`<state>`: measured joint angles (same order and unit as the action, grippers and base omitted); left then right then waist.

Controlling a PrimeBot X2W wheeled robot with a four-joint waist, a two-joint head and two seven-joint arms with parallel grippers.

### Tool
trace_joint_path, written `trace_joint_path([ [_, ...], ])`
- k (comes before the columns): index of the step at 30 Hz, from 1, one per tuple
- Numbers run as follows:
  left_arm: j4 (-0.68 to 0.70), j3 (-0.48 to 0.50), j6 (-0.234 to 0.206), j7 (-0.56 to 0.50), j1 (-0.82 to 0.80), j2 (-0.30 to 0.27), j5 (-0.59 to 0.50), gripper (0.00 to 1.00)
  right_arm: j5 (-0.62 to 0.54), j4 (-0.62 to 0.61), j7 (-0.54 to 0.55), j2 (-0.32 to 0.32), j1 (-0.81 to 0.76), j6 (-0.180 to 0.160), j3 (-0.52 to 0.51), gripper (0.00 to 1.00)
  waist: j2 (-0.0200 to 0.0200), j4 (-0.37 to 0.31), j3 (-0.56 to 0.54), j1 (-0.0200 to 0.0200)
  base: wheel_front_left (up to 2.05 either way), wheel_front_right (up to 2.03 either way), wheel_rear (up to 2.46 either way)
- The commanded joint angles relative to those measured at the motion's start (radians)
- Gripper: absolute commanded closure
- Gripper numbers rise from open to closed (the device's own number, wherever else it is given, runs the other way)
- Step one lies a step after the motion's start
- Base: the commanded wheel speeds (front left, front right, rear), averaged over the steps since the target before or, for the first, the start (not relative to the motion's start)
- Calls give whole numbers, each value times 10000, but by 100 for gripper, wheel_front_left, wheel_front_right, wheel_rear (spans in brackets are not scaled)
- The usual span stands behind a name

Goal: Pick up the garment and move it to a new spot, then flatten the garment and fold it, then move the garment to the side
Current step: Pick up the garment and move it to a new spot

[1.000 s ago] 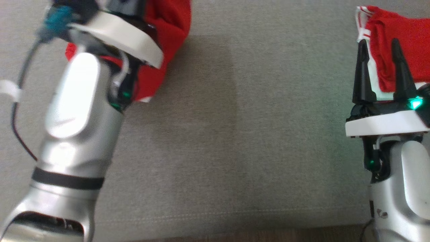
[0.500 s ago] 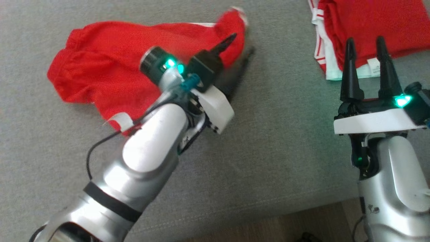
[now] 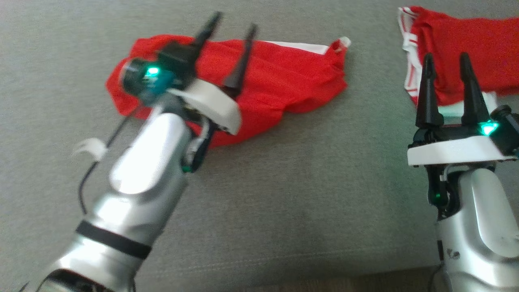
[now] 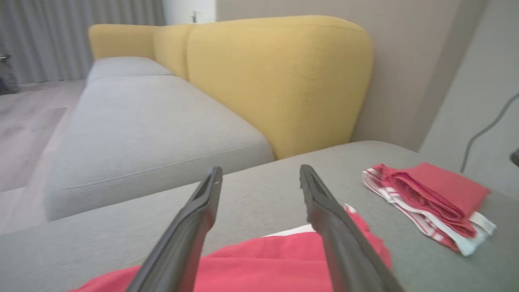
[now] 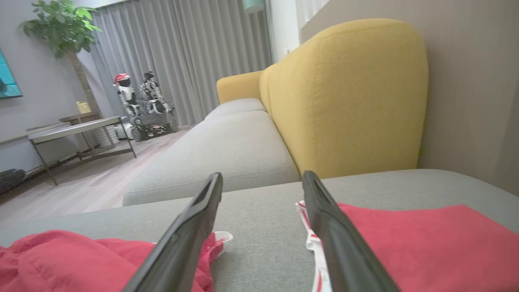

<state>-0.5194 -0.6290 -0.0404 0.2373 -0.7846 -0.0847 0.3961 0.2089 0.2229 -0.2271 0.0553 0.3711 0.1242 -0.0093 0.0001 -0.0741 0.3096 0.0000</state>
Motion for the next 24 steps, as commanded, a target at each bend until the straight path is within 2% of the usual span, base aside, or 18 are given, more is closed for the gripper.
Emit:
trace_joint_path([
  [1, 306, 418, -79, 84, -51, -317, 86, 0, -75, -316, 50, -51, -78, 65, 171, 0, -1, 392, -311, 0, 0, 0, 0],
  [8, 1005, 1800, -221, 236, 1156, -997, 678, 0, -350, -459, 335, -51, -469, 65, -66, 0, -1, 1308, -851, 0, 0, 0, 0],
  [13, 1946, 2790, -178, 241, 2592, -1160, 755, 0, -373, -571, 461, -51, -788, 65, -235, 0, -1, 1678, -1206, 0, 0, 0, 0],
  [18, 2568, 3517, -35, 243, 3949, -991, 598, 0, -380, -656, 542, -51, -1092, 65, -244, 0, -1, 1829, -1462, 0, 0, 0, 0],
  [24, 2853, 4142, 301, 243, 5058, -439, 340, 0, -375, -740, 631, -51, -1345, 65, -119, 0, -1, 1822, -1537, 0, 0, 0, 0],
])
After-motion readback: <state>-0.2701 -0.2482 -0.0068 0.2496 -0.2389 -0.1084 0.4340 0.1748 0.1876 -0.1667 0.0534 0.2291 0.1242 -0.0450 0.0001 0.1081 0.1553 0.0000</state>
